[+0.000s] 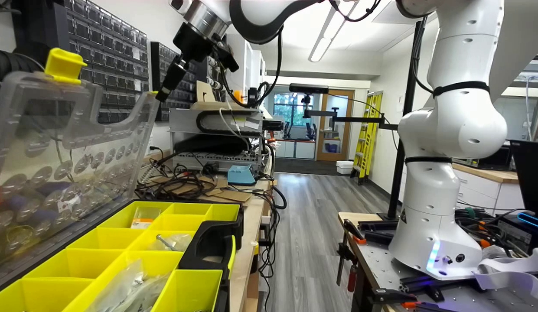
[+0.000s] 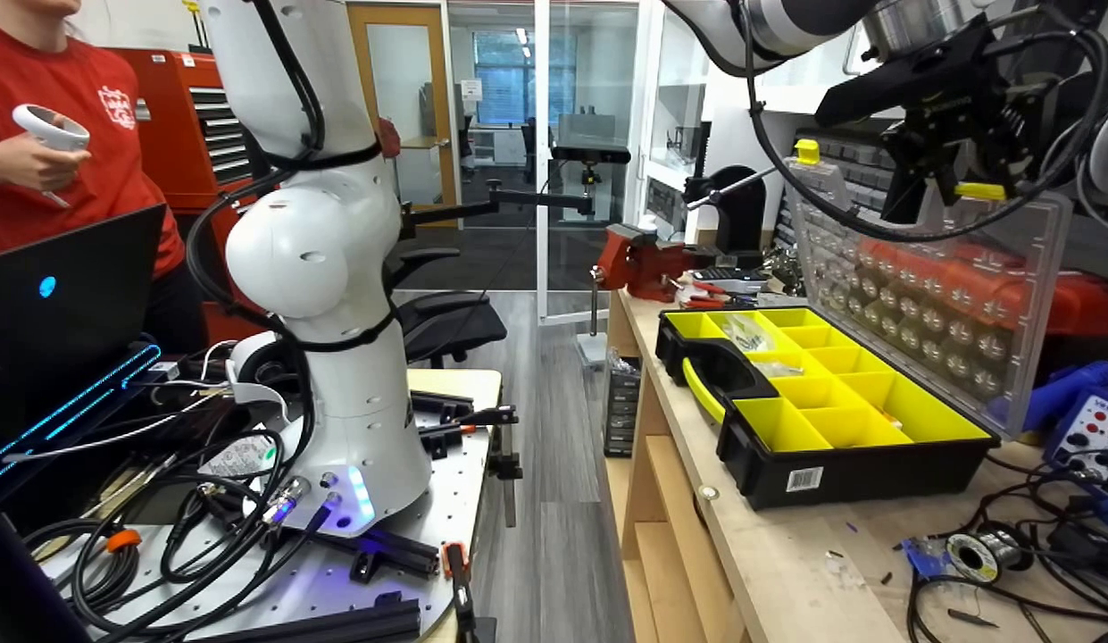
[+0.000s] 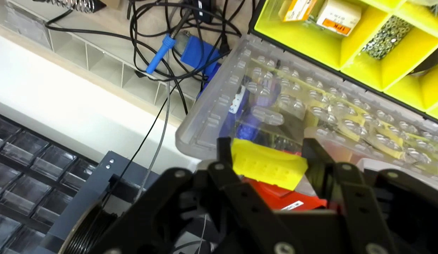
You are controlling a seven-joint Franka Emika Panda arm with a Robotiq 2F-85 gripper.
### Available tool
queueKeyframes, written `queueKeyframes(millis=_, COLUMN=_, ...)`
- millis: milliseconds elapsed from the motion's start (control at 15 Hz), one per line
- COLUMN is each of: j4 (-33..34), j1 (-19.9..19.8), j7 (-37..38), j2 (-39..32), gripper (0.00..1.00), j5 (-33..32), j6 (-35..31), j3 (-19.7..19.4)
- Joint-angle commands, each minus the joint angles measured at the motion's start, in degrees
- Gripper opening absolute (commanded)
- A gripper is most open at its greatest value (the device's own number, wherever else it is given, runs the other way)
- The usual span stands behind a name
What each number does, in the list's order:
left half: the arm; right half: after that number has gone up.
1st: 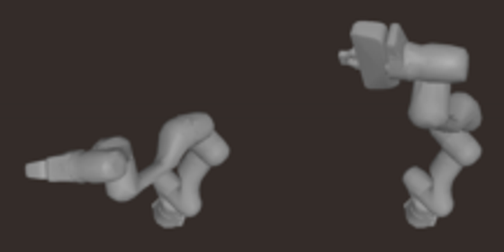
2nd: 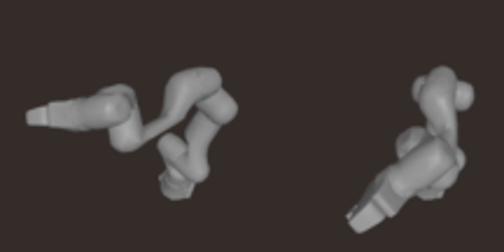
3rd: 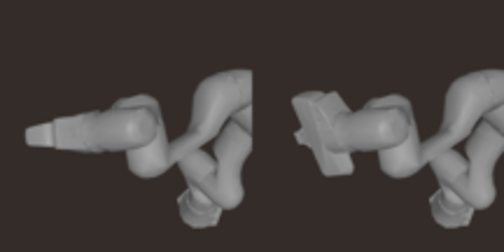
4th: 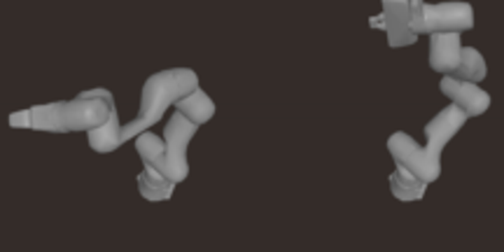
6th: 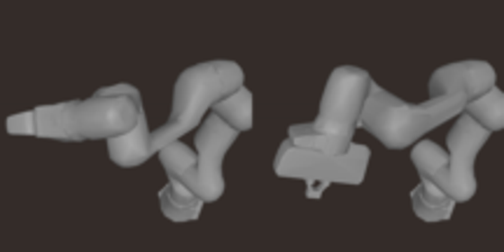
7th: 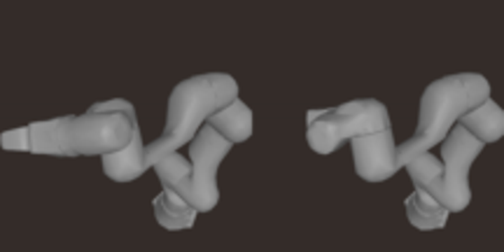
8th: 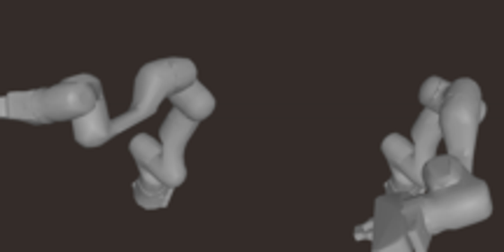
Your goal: Close the lid on the black and yellow case
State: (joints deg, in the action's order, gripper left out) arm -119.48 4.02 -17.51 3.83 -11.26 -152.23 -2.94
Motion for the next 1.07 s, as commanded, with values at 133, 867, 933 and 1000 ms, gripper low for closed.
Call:
queueKeyframes(millis=133, j4=-6.35, j1=-1.95, j7=-4.2, j2=4.69, gripper=0.27, j5=-0.85, j6=9.54, j3=0.16)
queueKeyframes(millis=867, j4=-12.15, j1=-1.31, j7=-12.86, j2=8.43, gripper=1.0, j5=0.69, j6=22.78, j3=-0.56)
queueKeyframes(millis=933, j4=-12.39, j1=-1.44, j7=-13.31, j2=8.45, gripper=1.0, j5=0.6, j6=22.89, j3=-0.62)
queueKeyframes(millis=1000, j4=-12.47, j1=-1.55, j7=-13.99, j2=8.55, gripper=1.0, j5=0.43, j6=22.86, j3=-0.75)
